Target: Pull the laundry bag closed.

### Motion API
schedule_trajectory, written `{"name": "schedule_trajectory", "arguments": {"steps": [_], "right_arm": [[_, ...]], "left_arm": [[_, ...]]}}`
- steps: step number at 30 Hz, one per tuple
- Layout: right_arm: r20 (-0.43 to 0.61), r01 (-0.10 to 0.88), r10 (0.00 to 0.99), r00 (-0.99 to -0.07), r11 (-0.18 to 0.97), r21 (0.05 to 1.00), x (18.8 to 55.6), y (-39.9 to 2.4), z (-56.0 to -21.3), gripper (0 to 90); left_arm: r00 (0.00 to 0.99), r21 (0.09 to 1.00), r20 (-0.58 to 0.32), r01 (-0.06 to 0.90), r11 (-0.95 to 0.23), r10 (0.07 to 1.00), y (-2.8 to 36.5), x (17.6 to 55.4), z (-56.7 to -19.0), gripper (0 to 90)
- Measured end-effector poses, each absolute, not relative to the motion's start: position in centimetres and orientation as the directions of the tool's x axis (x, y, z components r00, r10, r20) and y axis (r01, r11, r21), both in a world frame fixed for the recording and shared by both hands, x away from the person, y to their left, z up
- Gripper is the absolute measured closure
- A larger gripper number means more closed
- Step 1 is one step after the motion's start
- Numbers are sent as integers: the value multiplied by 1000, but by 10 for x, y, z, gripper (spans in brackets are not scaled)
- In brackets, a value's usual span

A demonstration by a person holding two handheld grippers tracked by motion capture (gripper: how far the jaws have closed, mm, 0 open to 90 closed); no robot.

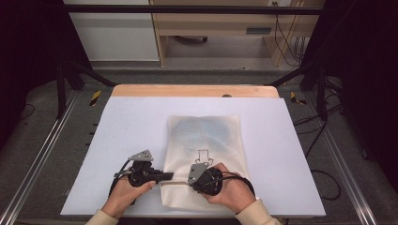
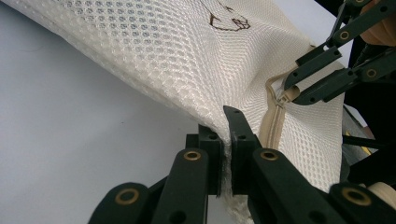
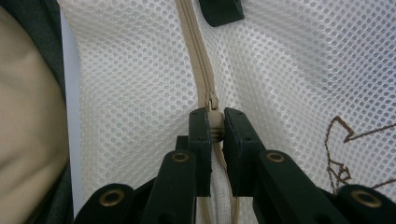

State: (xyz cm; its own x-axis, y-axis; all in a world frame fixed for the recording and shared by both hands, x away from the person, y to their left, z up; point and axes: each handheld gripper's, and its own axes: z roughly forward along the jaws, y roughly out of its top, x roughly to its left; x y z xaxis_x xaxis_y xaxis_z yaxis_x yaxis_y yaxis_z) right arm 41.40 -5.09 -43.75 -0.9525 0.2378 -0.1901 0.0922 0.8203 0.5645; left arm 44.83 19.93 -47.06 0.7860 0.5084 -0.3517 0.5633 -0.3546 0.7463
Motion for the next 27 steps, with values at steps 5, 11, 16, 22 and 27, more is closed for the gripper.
{"name": "schedule_trajectory", "arguments": {"steps": [5, 11, 16, 22, 27], "right_arm": [[-188, 96, 242, -952, 819, 566, 414, -55, -436, 820], [-187, 97, 243, -952, 818, 567, 413, -59, -435, 820], [-185, 108, 253, -950, 818, 564, 413, -65, -434, 820], [-186, 113, 262, -947, 814, 570, 411, -72, -433, 820], [-183, 118, 267, -946, 812, 572, 411, -78, -433, 820]], "left_arm": [[787, 748, -351, 562, -353, 508, 199, 448, -470, 868], [786, 749, -351, 561, -352, 508, 200, 448, -470, 868], [786, 750, -352, 562, -350, 508, 200, 448, -470, 868], [787, 751, -350, 561, -350, 508, 200, 448, -470, 868], [786, 751, -351, 561, -349, 509, 201, 449, -470, 868]]}}
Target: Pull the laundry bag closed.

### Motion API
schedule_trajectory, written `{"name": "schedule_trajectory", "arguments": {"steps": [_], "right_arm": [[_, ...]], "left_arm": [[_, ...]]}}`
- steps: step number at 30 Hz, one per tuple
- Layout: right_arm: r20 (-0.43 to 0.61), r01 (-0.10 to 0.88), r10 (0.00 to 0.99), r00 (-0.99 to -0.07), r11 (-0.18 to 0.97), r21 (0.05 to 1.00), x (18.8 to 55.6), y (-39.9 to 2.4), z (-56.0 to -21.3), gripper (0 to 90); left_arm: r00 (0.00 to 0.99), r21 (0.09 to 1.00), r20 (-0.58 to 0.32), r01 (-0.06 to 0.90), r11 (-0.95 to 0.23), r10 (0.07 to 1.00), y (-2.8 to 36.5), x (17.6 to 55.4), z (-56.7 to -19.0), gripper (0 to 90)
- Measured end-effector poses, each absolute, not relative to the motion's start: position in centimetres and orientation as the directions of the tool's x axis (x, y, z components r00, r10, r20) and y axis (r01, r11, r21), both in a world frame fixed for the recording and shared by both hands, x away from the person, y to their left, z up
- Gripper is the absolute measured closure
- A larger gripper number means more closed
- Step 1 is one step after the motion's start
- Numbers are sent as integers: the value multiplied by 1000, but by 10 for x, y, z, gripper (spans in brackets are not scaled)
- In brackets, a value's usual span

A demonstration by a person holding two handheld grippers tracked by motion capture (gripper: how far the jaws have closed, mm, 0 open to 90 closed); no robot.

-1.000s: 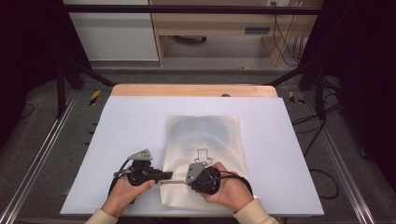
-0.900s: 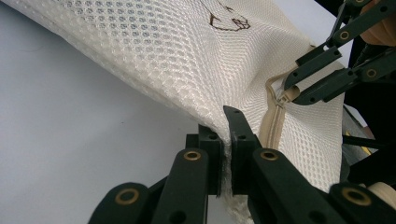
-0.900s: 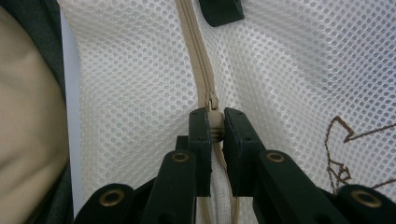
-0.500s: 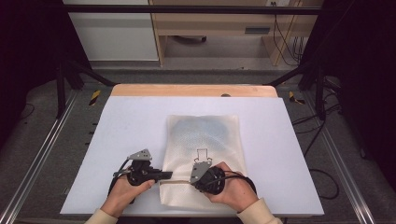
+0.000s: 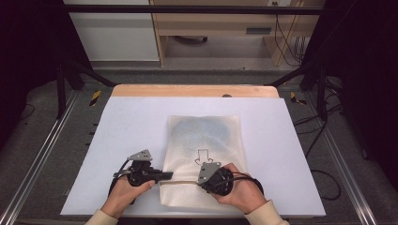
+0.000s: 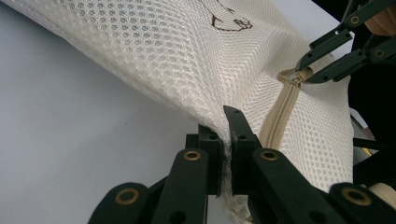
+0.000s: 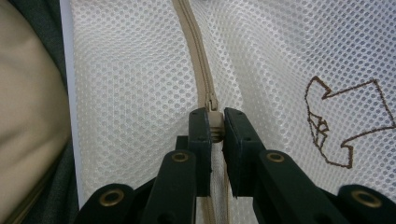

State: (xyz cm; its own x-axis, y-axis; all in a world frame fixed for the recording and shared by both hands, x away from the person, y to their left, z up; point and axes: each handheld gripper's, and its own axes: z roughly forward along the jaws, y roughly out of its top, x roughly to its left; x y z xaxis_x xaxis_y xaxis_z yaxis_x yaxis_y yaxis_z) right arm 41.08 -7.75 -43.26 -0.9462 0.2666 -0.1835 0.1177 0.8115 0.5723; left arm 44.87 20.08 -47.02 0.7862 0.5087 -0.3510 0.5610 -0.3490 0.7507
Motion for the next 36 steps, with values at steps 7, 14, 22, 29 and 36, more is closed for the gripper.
{"name": "schedule_trajectory", "arguments": {"steps": [7, 14, 22, 29, 36], "right_arm": [[-177, 117, 264, -948, 807, 578, 412, -79, -432, 819], [-174, 107, 241, -955, 824, 556, 414, -79, -428, 819], [-178, 92, 214, -960, 848, 523, 417, -78, -420, 819], [-171, 103, 219, -961, 852, 513, 417, -88, -419, 819], [-159, 104, 214, -964, 850, 516, 418, -98, -418, 819]], "left_arm": [[786, 750, -356, 563, -346, 507, 201, 449, -470, 868], [786, 750, -357, 563, -347, 505, 200, 449, -470, 868], [788, 752, -357, 561, -346, 501, 201, 449, -470, 868], [785, 749, -360, 565, -345, 504, 200, 449, -470, 868], [786, 748, -360, 565, -347, 503, 201, 449, -470, 868]]}}
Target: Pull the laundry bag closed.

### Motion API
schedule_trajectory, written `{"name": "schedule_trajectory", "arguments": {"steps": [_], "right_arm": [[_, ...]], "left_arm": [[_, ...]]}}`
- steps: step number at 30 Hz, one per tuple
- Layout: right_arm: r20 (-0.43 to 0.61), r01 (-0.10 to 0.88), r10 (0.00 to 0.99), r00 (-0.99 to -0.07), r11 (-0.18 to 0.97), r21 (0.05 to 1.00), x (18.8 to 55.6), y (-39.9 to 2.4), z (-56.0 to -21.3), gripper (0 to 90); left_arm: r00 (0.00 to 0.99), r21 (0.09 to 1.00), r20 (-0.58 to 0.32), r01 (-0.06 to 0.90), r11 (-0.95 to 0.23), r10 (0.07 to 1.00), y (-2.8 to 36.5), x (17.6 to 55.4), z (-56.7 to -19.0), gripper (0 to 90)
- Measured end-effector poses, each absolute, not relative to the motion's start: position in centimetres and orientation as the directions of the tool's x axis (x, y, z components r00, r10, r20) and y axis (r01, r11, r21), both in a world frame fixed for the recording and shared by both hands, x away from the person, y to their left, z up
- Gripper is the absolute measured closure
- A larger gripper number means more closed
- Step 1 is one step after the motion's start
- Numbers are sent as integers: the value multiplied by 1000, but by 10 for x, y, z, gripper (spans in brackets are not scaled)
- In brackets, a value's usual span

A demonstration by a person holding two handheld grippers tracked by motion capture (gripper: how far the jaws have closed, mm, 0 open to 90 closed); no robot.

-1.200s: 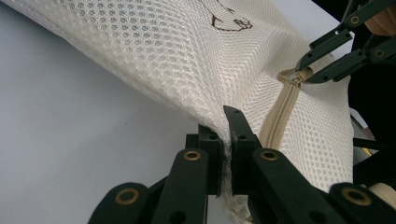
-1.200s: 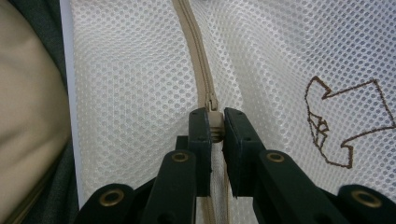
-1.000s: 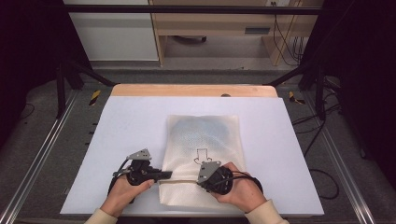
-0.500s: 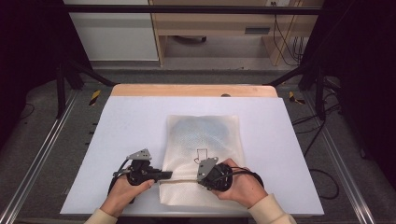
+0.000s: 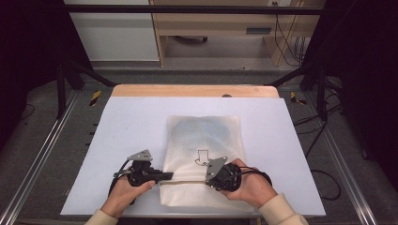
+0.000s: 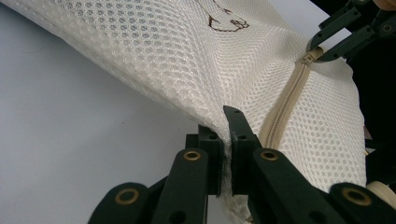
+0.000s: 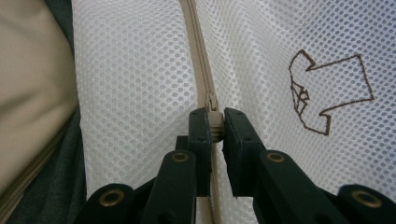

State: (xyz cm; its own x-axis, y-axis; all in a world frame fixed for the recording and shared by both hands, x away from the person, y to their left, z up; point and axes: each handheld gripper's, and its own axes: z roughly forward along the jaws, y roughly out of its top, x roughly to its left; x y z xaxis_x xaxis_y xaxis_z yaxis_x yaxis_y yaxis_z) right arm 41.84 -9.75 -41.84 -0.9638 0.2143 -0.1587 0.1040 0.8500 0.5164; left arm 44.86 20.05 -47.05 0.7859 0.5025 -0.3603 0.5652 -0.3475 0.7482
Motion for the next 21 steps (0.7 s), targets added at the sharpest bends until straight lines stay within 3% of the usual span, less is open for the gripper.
{"name": "schedule_trajectory", "arguments": {"steps": [21], "right_arm": [[-156, 114, 221, -963, 855, 506, 418, -108, -419, 819]], "left_arm": [[788, 752, -365, 563, -342, 496, 203, 450, -469, 867]]}}
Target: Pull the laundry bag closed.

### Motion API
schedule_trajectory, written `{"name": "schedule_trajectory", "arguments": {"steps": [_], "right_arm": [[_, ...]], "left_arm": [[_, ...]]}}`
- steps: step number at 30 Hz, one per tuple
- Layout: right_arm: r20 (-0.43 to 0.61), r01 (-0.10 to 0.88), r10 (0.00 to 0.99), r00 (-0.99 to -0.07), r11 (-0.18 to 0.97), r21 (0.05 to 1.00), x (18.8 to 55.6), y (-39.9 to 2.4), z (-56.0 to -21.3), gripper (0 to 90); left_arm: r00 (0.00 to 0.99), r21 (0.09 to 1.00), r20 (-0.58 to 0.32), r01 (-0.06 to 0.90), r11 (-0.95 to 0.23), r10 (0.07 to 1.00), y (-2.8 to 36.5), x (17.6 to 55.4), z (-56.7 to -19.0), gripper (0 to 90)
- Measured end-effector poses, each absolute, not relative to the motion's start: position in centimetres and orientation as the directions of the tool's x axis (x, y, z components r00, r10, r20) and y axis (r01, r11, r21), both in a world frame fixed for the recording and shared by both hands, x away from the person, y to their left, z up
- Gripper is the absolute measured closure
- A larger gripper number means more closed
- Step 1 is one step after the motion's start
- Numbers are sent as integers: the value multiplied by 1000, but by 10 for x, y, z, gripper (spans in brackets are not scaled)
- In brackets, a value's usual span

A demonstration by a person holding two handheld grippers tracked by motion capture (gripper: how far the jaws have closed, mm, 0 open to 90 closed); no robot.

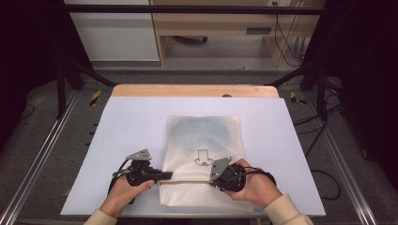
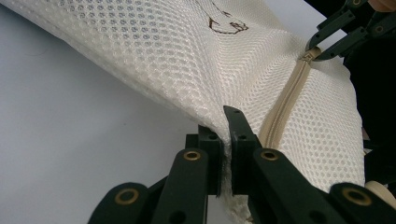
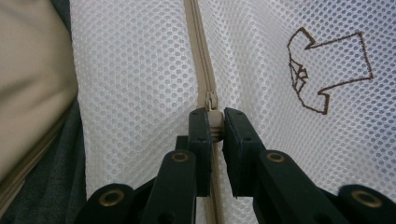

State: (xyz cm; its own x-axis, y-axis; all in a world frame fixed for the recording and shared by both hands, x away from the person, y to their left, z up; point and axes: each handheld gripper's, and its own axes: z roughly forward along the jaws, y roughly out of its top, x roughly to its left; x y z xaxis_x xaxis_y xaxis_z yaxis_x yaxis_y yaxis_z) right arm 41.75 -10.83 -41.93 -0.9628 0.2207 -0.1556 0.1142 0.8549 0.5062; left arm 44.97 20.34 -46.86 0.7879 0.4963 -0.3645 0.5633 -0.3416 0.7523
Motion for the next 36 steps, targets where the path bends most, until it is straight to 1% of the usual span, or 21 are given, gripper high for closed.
{"name": "schedule_trajectory", "arguments": {"steps": [17, 36], "right_arm": [[-159, 130, 241, -957, 851, 509, 415, -121, -418, 819], [-163, 167, 282, -946, 850, 499, 411, -146, -417, 819]], "left_arm": [[789, 751, -359, 562, -347, 499, 204, 450, -469, 867], [789, 749, -359, 562, -350, 499, 205, 450, -469, 867]]}}
